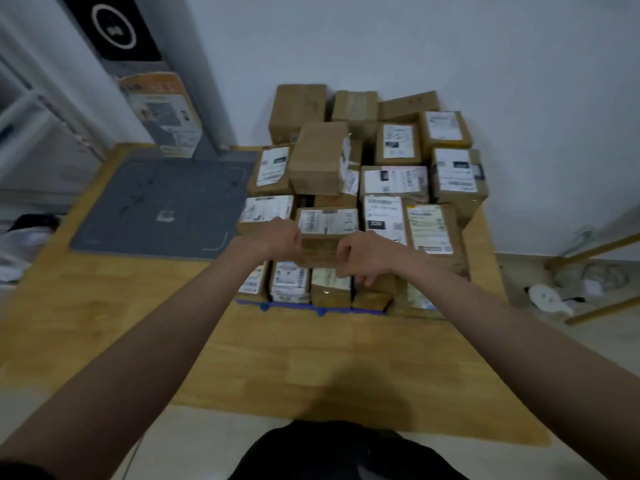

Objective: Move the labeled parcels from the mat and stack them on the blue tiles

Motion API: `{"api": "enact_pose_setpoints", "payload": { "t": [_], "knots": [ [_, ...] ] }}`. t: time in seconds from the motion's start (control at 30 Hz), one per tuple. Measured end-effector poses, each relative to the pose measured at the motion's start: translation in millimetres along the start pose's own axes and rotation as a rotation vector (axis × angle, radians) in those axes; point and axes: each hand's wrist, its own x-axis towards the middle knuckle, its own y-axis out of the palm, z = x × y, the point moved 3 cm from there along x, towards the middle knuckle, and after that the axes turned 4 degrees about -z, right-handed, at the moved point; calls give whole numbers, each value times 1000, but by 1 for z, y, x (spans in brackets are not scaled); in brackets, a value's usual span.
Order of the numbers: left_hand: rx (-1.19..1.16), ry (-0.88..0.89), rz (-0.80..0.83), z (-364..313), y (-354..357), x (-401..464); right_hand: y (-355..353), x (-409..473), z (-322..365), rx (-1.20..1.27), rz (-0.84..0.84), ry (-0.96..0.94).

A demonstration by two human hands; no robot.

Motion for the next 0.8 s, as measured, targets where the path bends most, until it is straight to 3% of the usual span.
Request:
{"api": "enact_pose_setpoints", "payload": {
  "t": [0.1, 0.27, 0.53, 0.8],
  "knots": [
    [52, -69, 83, 48, 30, -10, 27, 14, 17, -8, 57, -12],
    [13, -212, 78, 101, 95, -7, 58, 19, 16, -20, 38, 65],
    [193, -198, -117, 97, 124, 15, 78, 11, -20, 10, 52, 274],
    [217, -180, -99, 94, 122, 22, 82, 4, -38, 70, -8, 347]
  ]
}}
